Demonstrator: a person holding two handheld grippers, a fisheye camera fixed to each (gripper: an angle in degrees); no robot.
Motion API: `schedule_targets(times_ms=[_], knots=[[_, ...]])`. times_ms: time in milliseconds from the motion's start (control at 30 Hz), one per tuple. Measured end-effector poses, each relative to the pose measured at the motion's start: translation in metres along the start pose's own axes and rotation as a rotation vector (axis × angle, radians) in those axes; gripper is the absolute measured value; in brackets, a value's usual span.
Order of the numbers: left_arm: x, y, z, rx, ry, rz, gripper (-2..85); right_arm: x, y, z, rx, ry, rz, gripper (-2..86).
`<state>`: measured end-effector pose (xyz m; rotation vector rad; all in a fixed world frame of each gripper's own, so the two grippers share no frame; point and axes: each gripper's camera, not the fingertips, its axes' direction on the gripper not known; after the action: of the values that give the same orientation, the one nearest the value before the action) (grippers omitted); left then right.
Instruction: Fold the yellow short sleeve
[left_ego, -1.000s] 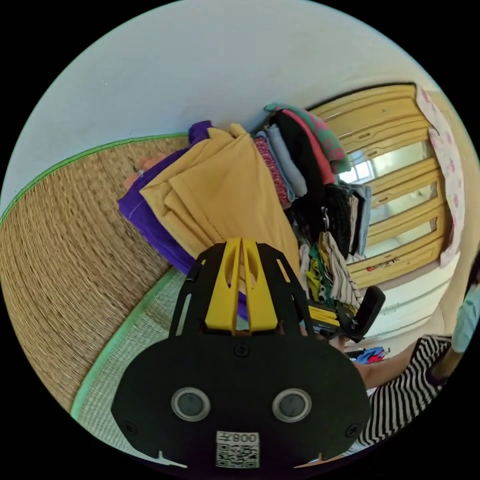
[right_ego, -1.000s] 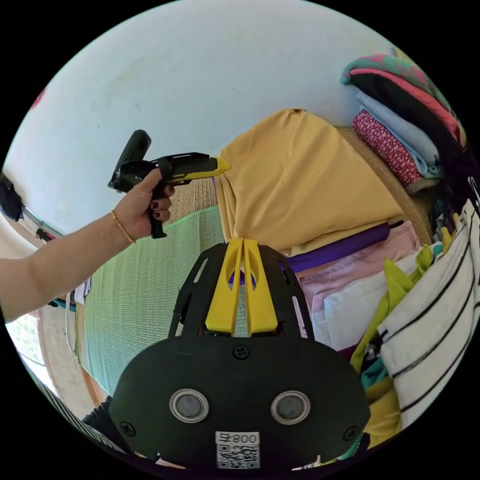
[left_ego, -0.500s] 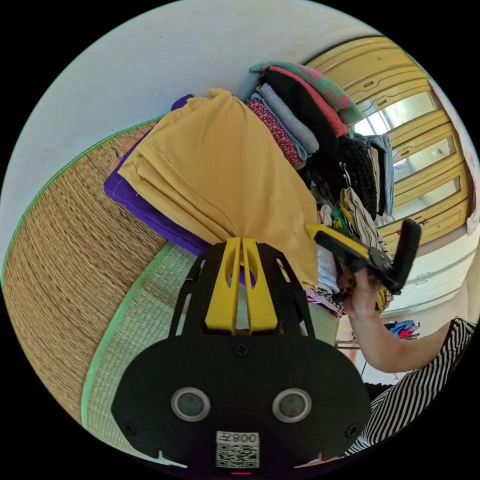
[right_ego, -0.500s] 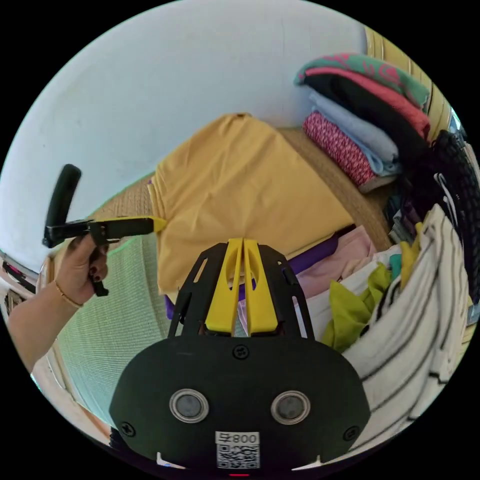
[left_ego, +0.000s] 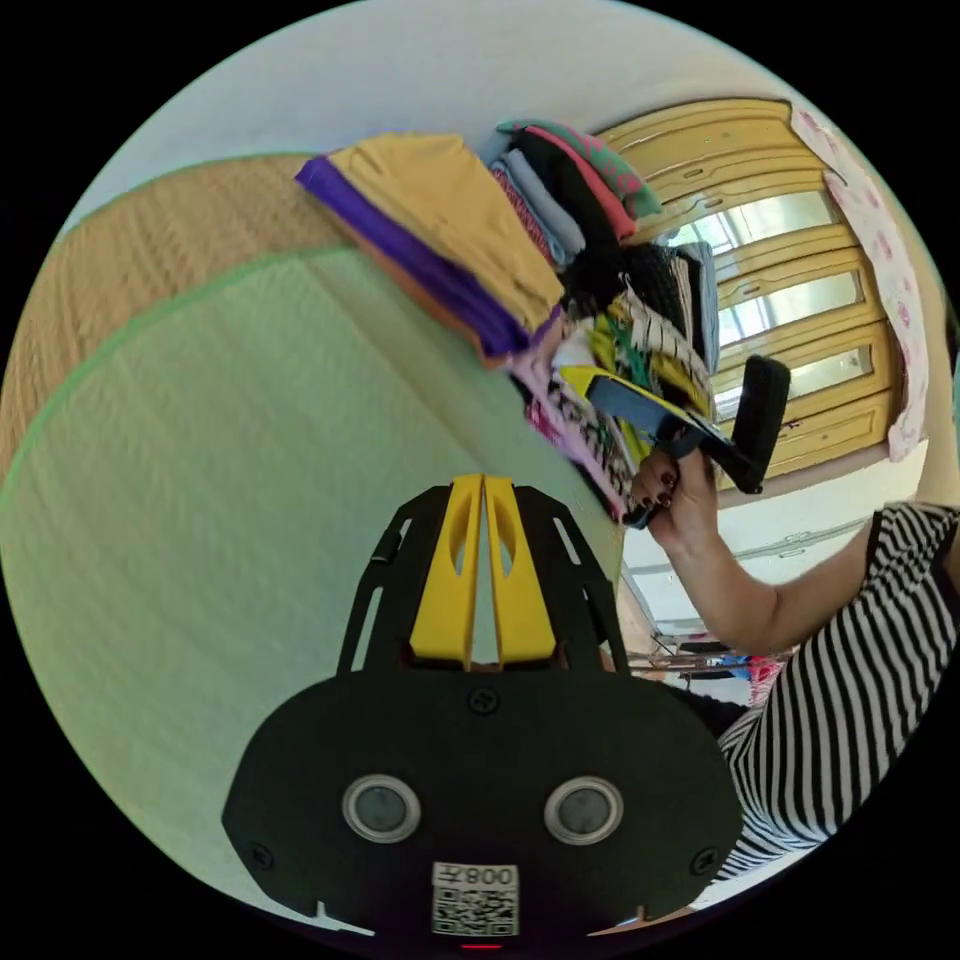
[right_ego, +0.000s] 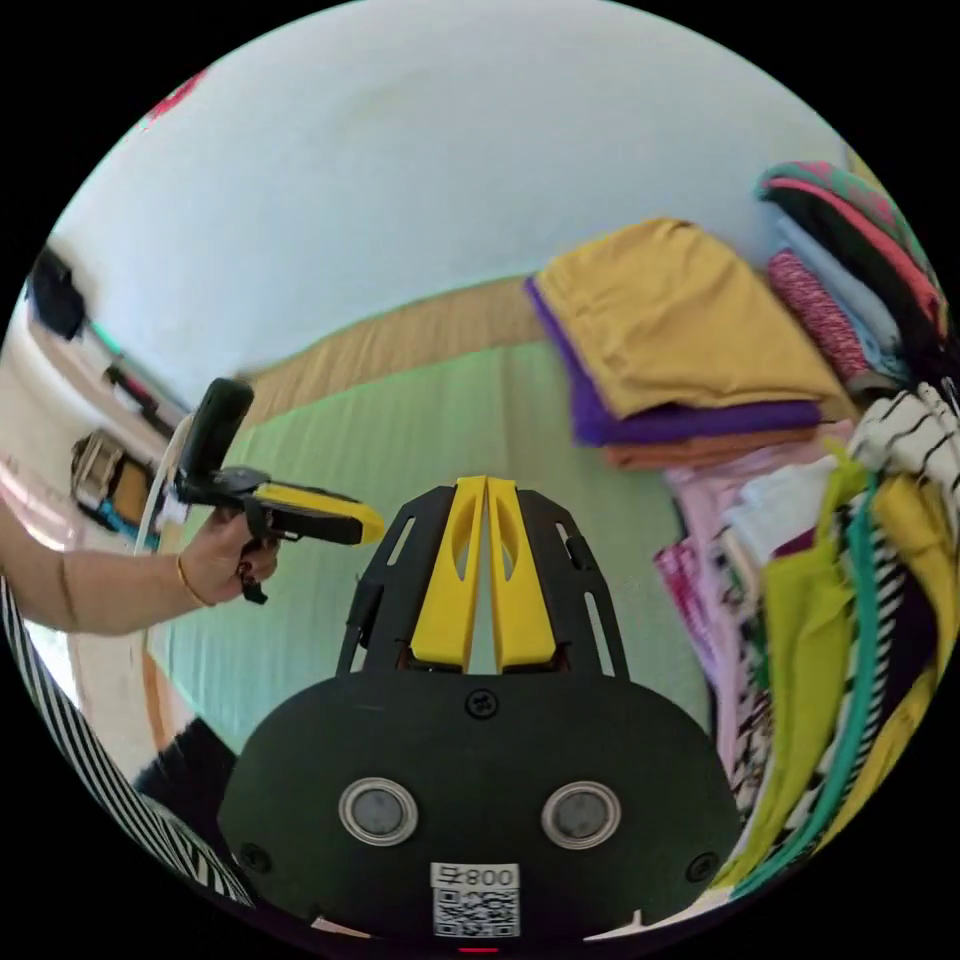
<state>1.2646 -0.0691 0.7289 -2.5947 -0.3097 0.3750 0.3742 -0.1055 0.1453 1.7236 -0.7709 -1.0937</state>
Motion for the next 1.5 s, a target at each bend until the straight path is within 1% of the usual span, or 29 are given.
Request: schedule_targets(times_ms=[33, 67, 100, 167, 200, 267, 333, 400, 500, 633, 700, 733, 767, 800, 833, 867, 933, 1000, 1067, 1200, 1300, 1367, 1500], knots=[[0.007, 0.042, 0.004, -0.036, -0.026, -0.020, 0.1, -0.013, 0.009, 0.004, -0.039, -0.019, -0.030, 0.1], [0.013, 0.082, 0.007, -0.075, -0.066, -0.049, 0.1, -0.038, 0.030, 0.014, -0.124, -0.044, -0.086, 0.1], [0.017, 0.102, 0.009, -0.093, -0.085, -0.063, 0.1, -0.063, 0.052, 0.024, -0.206, -0.064, -0.131, 0.1], [0.034, 0.176, 0.015, -0.153, -0.141, -0.101, 0.1, -0.097, 0.087, 0.036, -0.316, -0.116, -0.195, 0.1], [0.039, 0.192, 0.017, -0.166, -0.159, -0.107, 0.1, -0.116, 0.107, 0.042, -0.381, -0.142, -0.229, 0.1], [0.056, 0.251, 0.029, -0.219, -0.244, -0.112, 0.1, -0.144, 0.136, 0.049, -0.452, -0.146, -0.280, 0.1], [0.067, 0.286, 0.045, -0.261, -0.322, -0.085, 0.1, -0.168, 0.161, 0.053, -0.499, -0.115, -0.343, 0.1], [0.080, 0.314, 0.052, -0.208, -0.367, -0.029, 0.2, -0.189, 0.179, 0.040, -0.423, 0.008, -0.394, 0.1], [0.090, 0.347, 0.065, -0.154, -0.412, 0.013, 0.3, -0.199, 0.185, 0.030, -0.380, 0.081, -0.383, 0.1], [0.091, 0.396, 0.077, -0.066, -0.404, 0.075, 0.3, -0.198, 0.198, 0.015, -0.308, 0.097, -0.365, 0.1], [0.093, 0.418, 0.082, -0.029, -0.419, 0.103, 0.2, -0.195, 0.208, 0.005, -0.264, 0.100, -0.318, 0.1], [0.094, 0.432, 0.085, -0.030, -0.401, 0.096, 0.2, -0.193, 0.210, 0.003, -0.255, 0.096, -0.302, 0.1], [0.096, 0.445, 0.088, -0.046, -0.345, 0.071, 0.2, -0.189, 0.212, -0.004, -0.250, 0.080, -0.259, 0.1], [0.099, 0.453, 0.087, -0.033, -0.322, 0.055, 0.2, -0.185, 0.214, -0.014, -0.264, 0.040, -0.225, 0.2], [0.110, 0.474, 0.081, 0.033, -0.285, 0.033, 0.2, -0.182, 0.216, -0.023, -0.260, 0.015, -0.204, 0.2], [0.127, 0.497, 0.072, 0.096, -0.251, 0.023, 0.2, -0.175, 0.220, -0.050, -0.224, -0.032, -0.147, 0.2], [0.154, 0.531, 0.061, 0.146, -0.234, 0.044, 0.2, -0.167, 0.227, -0.104, -0.138, -0.022, -0.116, 0.3], [0.176, 0.562, 0.053, 0.176, -0.219, 0.067, 0.2, -0.147, 0.228, -0.178, -0.010, 0.130, -0.091, 0.6], [0.191, 0.599, 0.045, 0.212, -0.199, 0.078, 0.4, -0.120, 0.222, -0.231, 0.082, 0.229, -0.049, 1.0], [0.195, 0.649, 0.046, 0.252, -0.178, 0.035, 0.7, -0.040, 0.197, -0.332, 0.247, 0.289, 0.047, 4.3], [0.189, 0.675, 0.064, 0.216, -0.176, -0.006, 0.9, 0.004, 0.172, -0.374, 0.305, 0.331, 0.088, 6.5], [0.184, 0.686, 0.080, 0.193, -0.164, -0.032, 0.9, 0.024, 0.152, -0.386, 0.310, 0.359, 0.097, 7.0], [0.177, 0.687, 0.105, 0.187, -0.131, -0.046, 0.9, 0.065, 0.098, -0.376, 0.234, 0.434, 0.112, 7.3]])
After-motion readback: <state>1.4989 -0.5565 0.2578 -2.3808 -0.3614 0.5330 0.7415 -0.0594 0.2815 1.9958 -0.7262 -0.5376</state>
